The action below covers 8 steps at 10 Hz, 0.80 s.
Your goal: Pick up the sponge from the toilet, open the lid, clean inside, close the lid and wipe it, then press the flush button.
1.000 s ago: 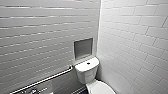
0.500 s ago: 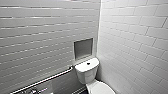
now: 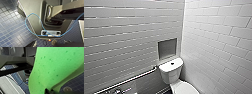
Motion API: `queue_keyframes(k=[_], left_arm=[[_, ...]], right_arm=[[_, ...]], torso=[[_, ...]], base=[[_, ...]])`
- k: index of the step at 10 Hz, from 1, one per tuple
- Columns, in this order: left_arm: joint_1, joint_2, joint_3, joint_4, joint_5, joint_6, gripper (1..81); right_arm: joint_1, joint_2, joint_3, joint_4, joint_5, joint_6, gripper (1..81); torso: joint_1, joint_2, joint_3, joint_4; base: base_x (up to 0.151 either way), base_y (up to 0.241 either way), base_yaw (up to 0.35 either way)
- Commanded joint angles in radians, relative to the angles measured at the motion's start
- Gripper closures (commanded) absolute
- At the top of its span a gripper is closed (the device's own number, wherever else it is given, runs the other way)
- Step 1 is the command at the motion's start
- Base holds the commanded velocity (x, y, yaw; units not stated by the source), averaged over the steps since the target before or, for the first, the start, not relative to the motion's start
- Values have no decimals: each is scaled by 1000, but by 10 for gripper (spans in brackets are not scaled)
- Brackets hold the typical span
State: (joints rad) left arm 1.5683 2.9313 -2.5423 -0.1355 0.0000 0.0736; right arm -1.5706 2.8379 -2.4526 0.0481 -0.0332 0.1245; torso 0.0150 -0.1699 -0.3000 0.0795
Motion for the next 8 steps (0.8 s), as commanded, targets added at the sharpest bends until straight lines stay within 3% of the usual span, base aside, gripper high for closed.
queue_keyframes(k=[1,6,8], left_arm=[[-32,-3,5,-7,77,3,10],[-72,-12,11,4,67,8,10],[-72,-41,60,17,61,8,10]], right_arm=[[27,-3,11,165,-59,-157,811],[65,117,-201,171,-126,-157,811],[56,42,-41,170,-67,-158,811]], torso=[[0,0,0,0],[0,0,0,0],[0,0,0,0]], base=[[0,0,0],[0,0,0],[0,0,0]])
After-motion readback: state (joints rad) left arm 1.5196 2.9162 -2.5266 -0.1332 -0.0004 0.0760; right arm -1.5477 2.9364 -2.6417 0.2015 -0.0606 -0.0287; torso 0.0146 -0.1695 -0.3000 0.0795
